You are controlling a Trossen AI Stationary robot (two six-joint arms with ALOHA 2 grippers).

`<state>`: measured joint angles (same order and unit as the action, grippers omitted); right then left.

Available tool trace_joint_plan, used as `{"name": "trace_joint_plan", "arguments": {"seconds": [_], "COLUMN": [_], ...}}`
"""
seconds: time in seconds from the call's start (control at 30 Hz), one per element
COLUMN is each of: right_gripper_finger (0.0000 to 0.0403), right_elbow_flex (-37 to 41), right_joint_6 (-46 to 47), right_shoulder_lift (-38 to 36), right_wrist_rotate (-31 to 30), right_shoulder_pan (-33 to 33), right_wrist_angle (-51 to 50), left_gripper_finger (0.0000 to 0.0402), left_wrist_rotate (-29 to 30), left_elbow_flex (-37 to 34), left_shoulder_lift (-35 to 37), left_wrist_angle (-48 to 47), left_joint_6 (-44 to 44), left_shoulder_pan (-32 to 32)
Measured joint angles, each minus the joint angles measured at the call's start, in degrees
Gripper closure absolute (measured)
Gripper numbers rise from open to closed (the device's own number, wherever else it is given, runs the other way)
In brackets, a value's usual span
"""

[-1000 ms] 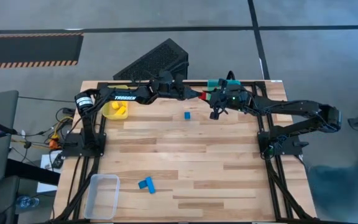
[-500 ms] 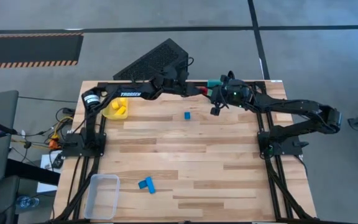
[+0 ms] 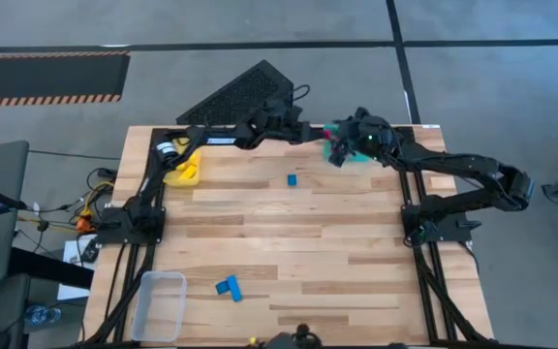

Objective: Sort & place blocks by color
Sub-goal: Put the red block into the blue bin, then put the top right blue block into the transparent bin

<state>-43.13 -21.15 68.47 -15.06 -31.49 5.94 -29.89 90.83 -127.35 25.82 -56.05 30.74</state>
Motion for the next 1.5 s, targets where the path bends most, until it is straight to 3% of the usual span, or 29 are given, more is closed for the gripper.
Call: {"name": "trace_joint_plan", "arguments": {"seconds": [0.1,0.17,0.37,0.63,0.87,1.0,1.13,1.23,1.37,1.5], "right_gripper_finger": [0.0148,0.0146,0.0145,0.0144,0.0144,0.0144,0.0145,0.0148,0.0148,0.0148], "right_elbow_flex": [0.00,0.00,-0.02,-0.02,-0.02,-0.02,-0.02,-0.07,0.01,-3.32], "right_joint_6": [2.88,3.39,2.32,9.18,19.98,24.27,28.87,30.73,27.01,22.11], "right_shoulder_lift": [-0.04,-0.34,-0.42,-0.39,-0.53,-1.49,-1.45,1.55,8.44,16.34], "right_wrist_rotate": [-12.54,-17.24,-17.61,-17.50,-16.94,-9.80,8.05,20.58,24.31,24.02], "right_shoulder_pan": [-0.50,-0.58,-0.44,-0.10,-0.88,-2.67,-6.17,-8.15,-6.29,-1.71], "right_wrist_angle": [-0.13,-0.65,-0.99,-5.66,-9.48,-10.59,-12.04,-11.92,-5.50,-2.59], "left_gripper_finger": [0.0308,0.0305,0.0279,0.0246,0.0221,0.0223,0.0244,0.0263,0.0280,0.0285], "left_wrist_rotate": [0.59,0.01,-3.34,4.43,7.02,6.42,5.79,9.30,19.80,25.00], "left_elbow_flex": [6.87,11.42,21.38,25.32,31.13,35.14,40.29,44.18,42.00,41.54], "left_shoulder_lift": [-5.74,-9.98,-16.34,-15.96,-15.86,-15.86,-15.36,-13.21,-4.63,2.39], "left_wrist_angle": [-1.25,-3.11,-7.32,-16.40,-31.96,-41.25,-52.65,-62.38,-66.76,-70.60], "left_joint_6": [2.26,2.07,4.67,20.12,27.99,33.75,38.96,45.79,54.53,62.62], "left_shoulder_pan": [0.17,0.18,0.20,-0.14,0.95,1.88,2.76,3.20,3.57,4.97]}}
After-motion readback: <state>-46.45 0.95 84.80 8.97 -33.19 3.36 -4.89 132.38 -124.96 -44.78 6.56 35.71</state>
